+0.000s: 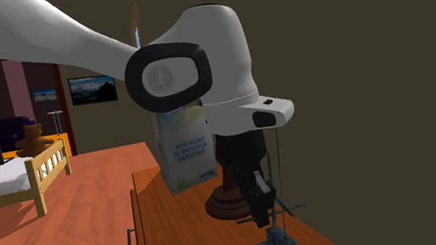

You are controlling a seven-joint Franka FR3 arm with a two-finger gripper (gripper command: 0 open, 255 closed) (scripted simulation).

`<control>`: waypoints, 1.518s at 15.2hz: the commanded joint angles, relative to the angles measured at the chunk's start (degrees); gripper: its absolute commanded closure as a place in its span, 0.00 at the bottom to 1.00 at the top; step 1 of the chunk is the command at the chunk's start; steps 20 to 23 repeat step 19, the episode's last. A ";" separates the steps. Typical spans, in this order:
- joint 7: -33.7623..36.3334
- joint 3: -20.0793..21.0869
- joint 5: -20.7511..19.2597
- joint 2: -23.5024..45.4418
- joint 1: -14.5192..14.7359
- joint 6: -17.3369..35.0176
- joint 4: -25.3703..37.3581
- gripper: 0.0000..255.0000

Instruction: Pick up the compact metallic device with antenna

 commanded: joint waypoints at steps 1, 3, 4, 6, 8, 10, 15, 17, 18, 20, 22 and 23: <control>0.01 0.05 0.08 0.32 0.04 -0.12 -0.32 1.00; -0.03 -0.03 -0.09 -0.07 -0.03 -0.27 -0.53 1.00; 0.11 -0.01 -0.26 -0.34 -0.02 -1.00 -0.03 1.00; 0.36 0.01 -0.55 -0.83 0.01 -2.49 1.02 1.00; 0.60 0.04 -0.81 -1.27 0.03 -3.98 2.11 1.00; 0.81 0.08 -1.04 -1.65 0.04 -5.47 3.25 1.00; 1.24 0.16 -1.47 -2.39 0.08 -9.22 6.34 1.00; 1.37 0.19 -1.59 -2.60 0.10 -10.73 7.67 1.00; 1.39 0.19 -1.60 -2.62 0.10 -10.84 7.76 1.00; 1.38 0.19 -1.60 -2.61 0.10 -10.85 7.77 1.00; 1.38 0.19 -1.60 -2.61 0.10 -10.85 7.77 1.00; 1.38 0.19 -1.60 -2.61 0.10 -10.85 7.77 1.00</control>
